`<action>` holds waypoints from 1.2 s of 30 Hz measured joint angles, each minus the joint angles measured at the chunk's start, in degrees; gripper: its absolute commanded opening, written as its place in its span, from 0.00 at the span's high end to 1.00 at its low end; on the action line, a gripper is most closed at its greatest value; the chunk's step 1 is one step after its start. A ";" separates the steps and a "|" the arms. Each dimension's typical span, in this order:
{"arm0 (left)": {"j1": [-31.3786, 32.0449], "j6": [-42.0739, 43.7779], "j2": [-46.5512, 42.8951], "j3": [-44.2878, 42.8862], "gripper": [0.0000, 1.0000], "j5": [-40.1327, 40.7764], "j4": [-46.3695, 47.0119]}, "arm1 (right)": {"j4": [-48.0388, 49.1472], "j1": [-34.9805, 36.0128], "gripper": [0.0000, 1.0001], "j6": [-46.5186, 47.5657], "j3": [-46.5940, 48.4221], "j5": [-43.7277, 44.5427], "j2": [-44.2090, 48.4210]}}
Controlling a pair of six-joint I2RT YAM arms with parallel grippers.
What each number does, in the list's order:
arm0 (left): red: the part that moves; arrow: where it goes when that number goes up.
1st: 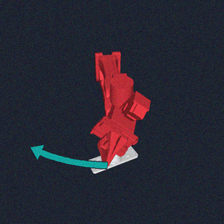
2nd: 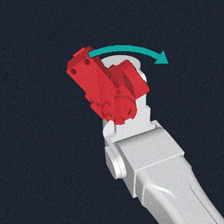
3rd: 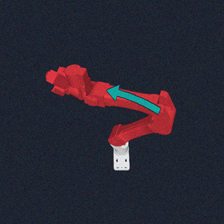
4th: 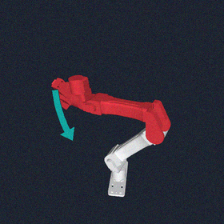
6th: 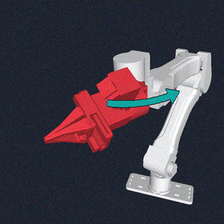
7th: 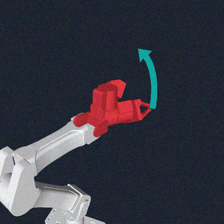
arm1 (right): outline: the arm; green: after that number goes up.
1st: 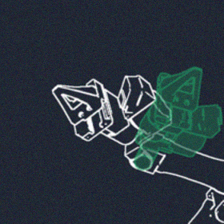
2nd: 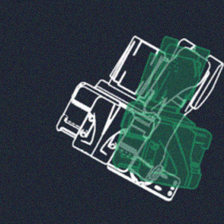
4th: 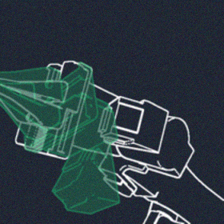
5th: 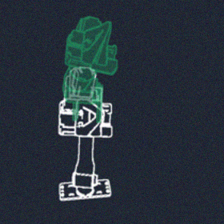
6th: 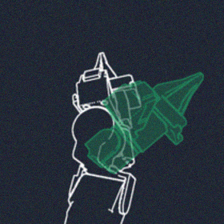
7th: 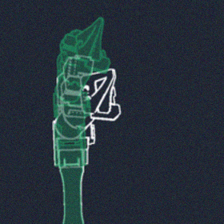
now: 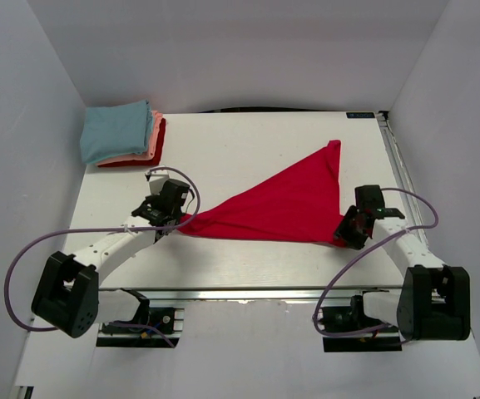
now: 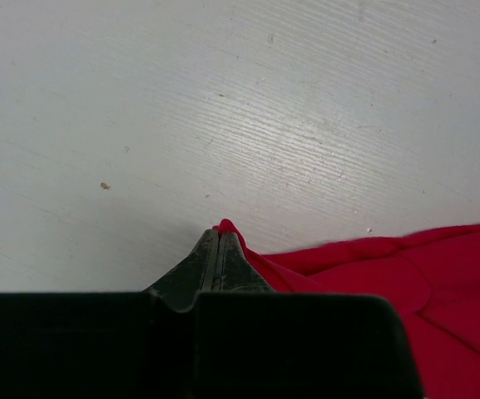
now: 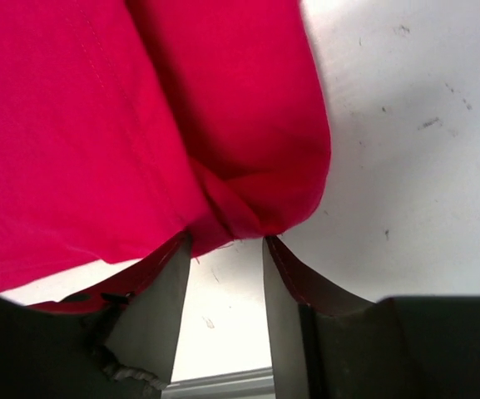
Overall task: Fold and stack the t-shirts
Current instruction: Flatten out the tshirt
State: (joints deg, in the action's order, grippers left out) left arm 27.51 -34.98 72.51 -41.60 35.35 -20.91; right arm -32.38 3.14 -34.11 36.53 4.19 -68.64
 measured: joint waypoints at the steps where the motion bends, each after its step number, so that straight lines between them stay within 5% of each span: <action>1: 0.00 0.00 0.00 0.00 1.00 -0.02 0.00 | 0.46 0.00 0.56 0.02 0.00 0.00 -0.22; 15: 0.00 -0.42 0.00 0.52 1.00 -0.46 0.42 | 3.80 1.70 0.55 -0.55 -0.02 -1.16 -2.19; 28: 0.00 -0.52 0.00 0.66 1.00 -1.03 0.42 | 0.61 5.33 0.58 -5.11 -2.34 1.46 10.71; 36: 0.00 -0.66 0.00 0.92 1.00 -1.31 0.48 | 1.44 6.86 0.50 -8.04 -7.48 2.14 9.94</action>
State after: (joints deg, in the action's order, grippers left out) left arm 27.51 -35.64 72.51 -40.69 34.04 -20.43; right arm -30.94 10.00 -42.15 29.06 6.33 -58.70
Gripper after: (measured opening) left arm 0.019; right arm 0.484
